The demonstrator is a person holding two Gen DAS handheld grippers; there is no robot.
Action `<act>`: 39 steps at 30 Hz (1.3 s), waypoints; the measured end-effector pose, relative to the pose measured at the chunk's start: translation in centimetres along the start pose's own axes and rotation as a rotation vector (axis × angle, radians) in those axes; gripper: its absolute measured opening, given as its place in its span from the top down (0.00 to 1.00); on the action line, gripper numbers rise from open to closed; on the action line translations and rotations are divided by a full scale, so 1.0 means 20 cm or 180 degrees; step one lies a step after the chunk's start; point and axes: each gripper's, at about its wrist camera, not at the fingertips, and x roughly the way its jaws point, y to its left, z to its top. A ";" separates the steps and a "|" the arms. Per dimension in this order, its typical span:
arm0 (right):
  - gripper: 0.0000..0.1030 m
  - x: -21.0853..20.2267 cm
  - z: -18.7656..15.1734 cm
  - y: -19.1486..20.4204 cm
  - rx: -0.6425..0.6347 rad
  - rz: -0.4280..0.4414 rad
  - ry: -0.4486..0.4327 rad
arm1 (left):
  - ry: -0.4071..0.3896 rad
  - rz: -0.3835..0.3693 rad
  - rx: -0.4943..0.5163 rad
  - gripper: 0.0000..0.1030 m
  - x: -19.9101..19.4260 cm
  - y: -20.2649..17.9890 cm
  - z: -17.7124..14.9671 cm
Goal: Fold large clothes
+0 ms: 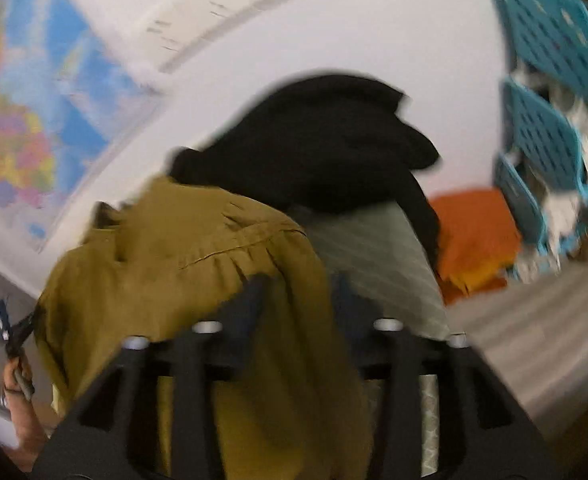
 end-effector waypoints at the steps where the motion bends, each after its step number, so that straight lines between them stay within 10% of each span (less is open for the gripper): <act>1: 0.39 -0.01 -0.03 -0.04 0.0079 -0.0017 -0.0027 | -0.0003 0.0005 -0.0042 0.71 -0.01 0.01 -0.01; 8: 0.09 -0.49 -0.19 -0.15 0.0198 -0.0084 -0.0806 | -0.0738 -0.0764 -0.0337 0.44 -0.38 0.02 0.03; 15: 0.05 -0.62 -0.57 0.02 -0.0194 0.0424 -0.0613 | -0.0936 -0.1467 0.0266 0.40 -0.56 -0.43 0.04; 19: 0.06 -0.42 -0.74 0.24 -0.1010 -0.0473 -0.0254 | -0.0855 -0.1846 0.0550 0.40 -0.58 -0.70 0.02; 22: 0.42 -0.32 -0.71 0.15 -0.0939 -0.1143 -0.0094 | -0.0795 -0.2038 0.0725 0.40 -0.59 -0.87 -0.01; 24: 0.93 -0.38 -0.63 0.03 -0.0482 -0.0989 -0.0174 | -0.0751 -0.2140 0.0820 0.39 -0.59 -0.95 -0.02; 25: 0.97 -0.44 -0.58 -0.02 -0.0320 -0.0950 -0.0317 | -0.0741 -0.2168 0.0853 0.39 -0.59 -0.97 -0.03; 32: 0.93 -0.78 -0.25 0.41 -0.1025 -0.1454 -0.1182 | -0.0712 -0.2309 0.0855 0.36 -0.55 -0.98 -0.03; 39: 0.77 -0.38 -0.25 1.15 -0.2449 -0.1043 -0.0969 | -0.0623 -0.2408 0.0723 0.35 -0.51 -0.94 -0.02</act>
